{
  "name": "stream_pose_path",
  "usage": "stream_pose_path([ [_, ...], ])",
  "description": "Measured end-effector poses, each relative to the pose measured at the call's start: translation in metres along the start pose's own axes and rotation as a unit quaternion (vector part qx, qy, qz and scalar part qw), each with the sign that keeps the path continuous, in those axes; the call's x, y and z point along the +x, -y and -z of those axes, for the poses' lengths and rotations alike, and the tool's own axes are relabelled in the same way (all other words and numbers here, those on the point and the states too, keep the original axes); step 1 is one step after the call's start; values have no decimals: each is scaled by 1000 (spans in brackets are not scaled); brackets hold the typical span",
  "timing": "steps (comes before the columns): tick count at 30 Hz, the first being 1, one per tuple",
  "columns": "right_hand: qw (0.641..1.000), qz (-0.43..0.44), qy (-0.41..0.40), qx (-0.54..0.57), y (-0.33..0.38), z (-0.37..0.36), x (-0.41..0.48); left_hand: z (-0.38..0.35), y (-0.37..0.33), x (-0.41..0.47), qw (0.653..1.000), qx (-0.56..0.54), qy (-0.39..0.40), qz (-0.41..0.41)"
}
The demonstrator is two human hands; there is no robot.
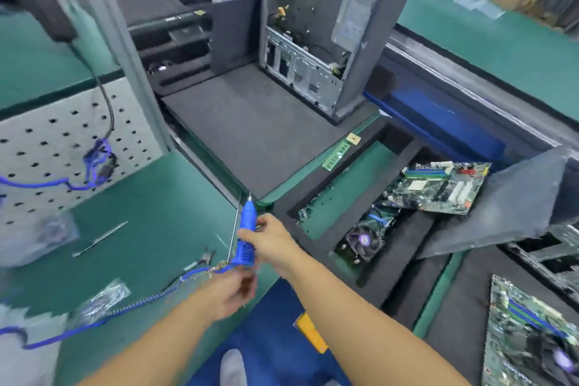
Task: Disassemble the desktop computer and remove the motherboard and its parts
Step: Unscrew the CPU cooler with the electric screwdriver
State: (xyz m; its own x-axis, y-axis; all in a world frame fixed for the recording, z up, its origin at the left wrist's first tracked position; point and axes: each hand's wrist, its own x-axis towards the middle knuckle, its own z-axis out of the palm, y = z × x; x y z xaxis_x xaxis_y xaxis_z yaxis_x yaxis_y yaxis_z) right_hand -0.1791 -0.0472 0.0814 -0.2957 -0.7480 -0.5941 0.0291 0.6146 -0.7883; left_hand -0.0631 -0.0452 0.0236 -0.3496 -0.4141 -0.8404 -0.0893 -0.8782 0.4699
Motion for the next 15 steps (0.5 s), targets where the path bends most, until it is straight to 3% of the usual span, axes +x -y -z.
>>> stream_pose_path([
  [2, 999, -10, 19, -44, -1, -26, 21, 17, -1, -5, 994, 105, 40, -8],
  [4, 996, -18, 29, -78, -3, -51, 42, 40, -8, -9, 987, 144, 56, -31],
  [10, 987, -72, -13, -142, -16, -104, 89, 94, -30, -16, 992, 115, 60, -1],
  [15, 983, -132, -11, -128, -20, -133, 108, 99, -45, -6, 987, 33, -96, -122],
])
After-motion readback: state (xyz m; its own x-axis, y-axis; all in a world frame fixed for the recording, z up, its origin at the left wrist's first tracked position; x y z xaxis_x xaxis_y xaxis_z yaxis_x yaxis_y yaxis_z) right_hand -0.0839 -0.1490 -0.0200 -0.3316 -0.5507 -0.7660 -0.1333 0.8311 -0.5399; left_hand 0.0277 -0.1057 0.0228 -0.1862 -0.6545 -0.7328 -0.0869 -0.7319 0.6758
